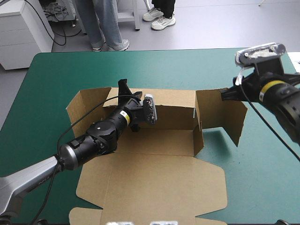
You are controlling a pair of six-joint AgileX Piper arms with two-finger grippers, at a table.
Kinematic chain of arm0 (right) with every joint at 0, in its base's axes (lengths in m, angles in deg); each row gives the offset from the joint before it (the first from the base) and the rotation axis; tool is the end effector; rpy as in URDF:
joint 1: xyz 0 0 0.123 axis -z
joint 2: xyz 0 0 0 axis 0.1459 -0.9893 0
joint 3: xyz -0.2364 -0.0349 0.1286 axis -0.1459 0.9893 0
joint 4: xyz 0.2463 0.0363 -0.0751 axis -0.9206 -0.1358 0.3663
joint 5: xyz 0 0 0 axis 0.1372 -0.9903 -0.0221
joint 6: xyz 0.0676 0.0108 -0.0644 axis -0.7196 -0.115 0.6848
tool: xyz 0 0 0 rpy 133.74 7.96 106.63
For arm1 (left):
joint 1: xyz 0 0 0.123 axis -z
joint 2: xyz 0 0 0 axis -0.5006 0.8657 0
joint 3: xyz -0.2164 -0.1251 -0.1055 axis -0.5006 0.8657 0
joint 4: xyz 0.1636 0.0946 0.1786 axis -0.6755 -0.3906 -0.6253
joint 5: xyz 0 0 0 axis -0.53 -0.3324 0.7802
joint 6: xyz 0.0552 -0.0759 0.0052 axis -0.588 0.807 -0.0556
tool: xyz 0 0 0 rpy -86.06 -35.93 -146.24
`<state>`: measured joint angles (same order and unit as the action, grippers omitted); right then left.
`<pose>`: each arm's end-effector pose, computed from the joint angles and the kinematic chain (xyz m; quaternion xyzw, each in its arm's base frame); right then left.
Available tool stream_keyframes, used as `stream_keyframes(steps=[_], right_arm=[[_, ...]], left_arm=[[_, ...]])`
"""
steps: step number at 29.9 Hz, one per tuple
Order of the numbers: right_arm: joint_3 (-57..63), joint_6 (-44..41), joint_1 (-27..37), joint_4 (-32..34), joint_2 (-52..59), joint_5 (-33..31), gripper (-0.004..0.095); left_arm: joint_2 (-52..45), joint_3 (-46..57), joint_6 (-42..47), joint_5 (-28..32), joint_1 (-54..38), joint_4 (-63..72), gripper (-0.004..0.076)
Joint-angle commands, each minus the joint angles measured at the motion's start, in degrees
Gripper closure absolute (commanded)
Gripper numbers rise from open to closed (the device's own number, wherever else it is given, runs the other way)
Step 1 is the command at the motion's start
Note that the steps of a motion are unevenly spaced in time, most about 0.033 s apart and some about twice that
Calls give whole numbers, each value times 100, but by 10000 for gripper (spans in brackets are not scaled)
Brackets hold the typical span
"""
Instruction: Fold the box
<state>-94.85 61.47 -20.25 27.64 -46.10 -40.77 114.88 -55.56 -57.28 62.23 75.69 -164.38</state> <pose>0.2111 0.0732 0.4754 -0.0969 0.8593 -0.0409 0.5005 0.2602 -0.2192 0.2840 0.5952 0.5930 0.2025 0.5031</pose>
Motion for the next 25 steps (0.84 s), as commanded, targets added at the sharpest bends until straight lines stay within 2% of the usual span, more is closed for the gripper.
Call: stream_keyframes(steps=[1, 4, 8, 18, 25], right_arm=[[-781, 817, 635, -771, -548, 267, 404], [-1305, 1479, 1266, -1917, -1151, 237, 404], [-1927, 2045, 1704, -2873, -1950, 157, 404], [-3360, 2293, 1791, -3039, -3754, -925, 403], [-3208, 2299, 1791, -3315, -3938, -925, 404]], left_arm=[[-199, -85, 10, -100, 27, 350, 726], [-199, -85, -16, -100, 27, 376, 726], [-199, -85, -90, -100, 27, 376, 726], [-199, -105, -247, -100, 27, 425, 726], [-199, -105, -247, -123, 27, 425, 726]])
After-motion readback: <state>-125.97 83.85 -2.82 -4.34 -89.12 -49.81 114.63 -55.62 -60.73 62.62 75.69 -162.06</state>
